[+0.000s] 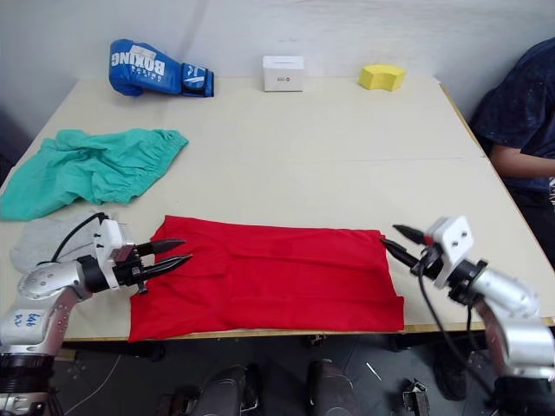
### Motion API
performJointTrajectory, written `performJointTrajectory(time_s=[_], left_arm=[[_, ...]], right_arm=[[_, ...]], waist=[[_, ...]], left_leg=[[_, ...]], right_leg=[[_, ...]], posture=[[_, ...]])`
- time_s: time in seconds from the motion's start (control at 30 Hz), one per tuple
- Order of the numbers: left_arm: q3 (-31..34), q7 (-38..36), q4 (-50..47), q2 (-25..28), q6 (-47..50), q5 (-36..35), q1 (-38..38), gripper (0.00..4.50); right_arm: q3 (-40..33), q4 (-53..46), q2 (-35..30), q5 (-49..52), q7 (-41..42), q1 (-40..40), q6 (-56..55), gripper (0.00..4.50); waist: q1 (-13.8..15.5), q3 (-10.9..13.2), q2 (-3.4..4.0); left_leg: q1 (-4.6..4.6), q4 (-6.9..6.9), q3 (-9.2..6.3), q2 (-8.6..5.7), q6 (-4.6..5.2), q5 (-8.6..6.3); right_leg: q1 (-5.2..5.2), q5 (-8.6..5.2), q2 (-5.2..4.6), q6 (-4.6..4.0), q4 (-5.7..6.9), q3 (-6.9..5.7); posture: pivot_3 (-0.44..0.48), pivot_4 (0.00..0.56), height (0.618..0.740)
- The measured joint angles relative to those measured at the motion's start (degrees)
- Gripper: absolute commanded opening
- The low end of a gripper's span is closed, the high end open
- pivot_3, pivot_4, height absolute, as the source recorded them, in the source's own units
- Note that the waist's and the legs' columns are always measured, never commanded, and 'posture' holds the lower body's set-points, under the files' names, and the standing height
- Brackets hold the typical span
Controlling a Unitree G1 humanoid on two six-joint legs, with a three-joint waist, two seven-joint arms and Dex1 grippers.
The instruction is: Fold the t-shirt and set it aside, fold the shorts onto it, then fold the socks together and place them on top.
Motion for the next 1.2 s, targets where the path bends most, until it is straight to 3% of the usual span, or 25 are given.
performJointTrajectory(time_s=[0.13,0.17,0.37,0.47,0.67,0.83,1.0,1.2], left_arm=[[1.5,-1.8,-4.9,0.1,2.0,-3.8,2.3,4.21],[1.9,-1.9,-6.4,0.4,2.9,-4.6,2.6,4.46],[2.5,0.0,-13.6,0.2,7.1,-8.2,3.5,4.46],[2.5,2.0,-15.6,-1.0,7.2,-8.2,4.8,4.50],[2.6,3.4,-16.8,-1.3,6.9,-8.0,7.2,4.50],[3.0,4.0,-16.5,-1.3,5.7,-7.9,7.2,4.50],[3.0,5.1,-14.9,-1.7,4.0,-6.2,6.7,4.50],[2.9,8.7,-13.3,-5.5,2.8,-4.8,7.0,4.50]], right_arm=[[6.9,14.8,-3.8,-3.7,9.1,-13.5,2.5,4.50],[9.0,18.6,-4.2,-4.9,11.8,-16.8,3.0,4.50],[21.7,40.1,-3.2,-14.6,26.0,-33.9,4.7,4.50],[23.6,46.9,-1.3,-17.6,28.9,-39.2,2.2,3.93],[25.0,49.3,-0.2,-19.5,35.6,-40.5,1.4,1.78],[25.1,50.2,1.4,-20.7,36.3,-40.9,-0.5,0.02],[25.1,58.3,3.1,-25.0,31.3,-47.7,-7.5,0.02],[24.4,69.3,7.3,-31.0,9.2,-57.2,-17.3,0.02]], waist=[[-0.1,0.1,0.15],[-0.1,0.1,0.17],[-0.2,0.3,0.39],[-0.4,0.3,0.36],[-0.4,0.3,0.36],[-0.4,0.3,0.36],[-1.2,0.4,0.48],[-1.9,0.4,0.53]], left_leg=[[-0.14,0.01,0.03,-0.04,0.07,-0.01],[-0.14,0.00,0.03,-0.04,0.19,0.06],[-0.16,0.01,0.11,-0.05,0.20,0.18],[-0.15,0.11,0.15,-0.05,0.15,0.20],[-0.12,0.10,0.12,-0.03,0.03,0.07],[-0.12,0.11,0.12,-0.04,-0.13,0.02],[-0.13,0.12,0.16,-0.07,-0.27,0.11],[-0.14,0.05,0.22,-0.06,-0.24,0.33]], right_leg=[[-0.09,0.02,-0.02,0.02,-0.10,-0.01],[-0.08,0.01,-0.02,0.02,-0.12,-0.02],[-0.08,0.01,0.01,0.02,-0.17,-0.03],[-0.02,0.04,0.01,0.07,-0.17,-0.02],[0.01,0.05,0.01,0.09,-0.18,-0.03],[0.01,0.05,0.01,0.09,-0.17,-0.01],[-0.05,0.07,0.01,0.11,-0.10,0.01],[-0.14,0.05,0.03,0.09,-0.05,0.07]], posture=[[0.000,0.150,0.740],[0.000,0.150,0.740],[0.000,0.150,0.740],[0.000,0.150,0.740],[0.000,0.150,0.740],[0.000,0.150,0.740],[0.000,0.150,0.740],[0.000,0.150,0.740]])
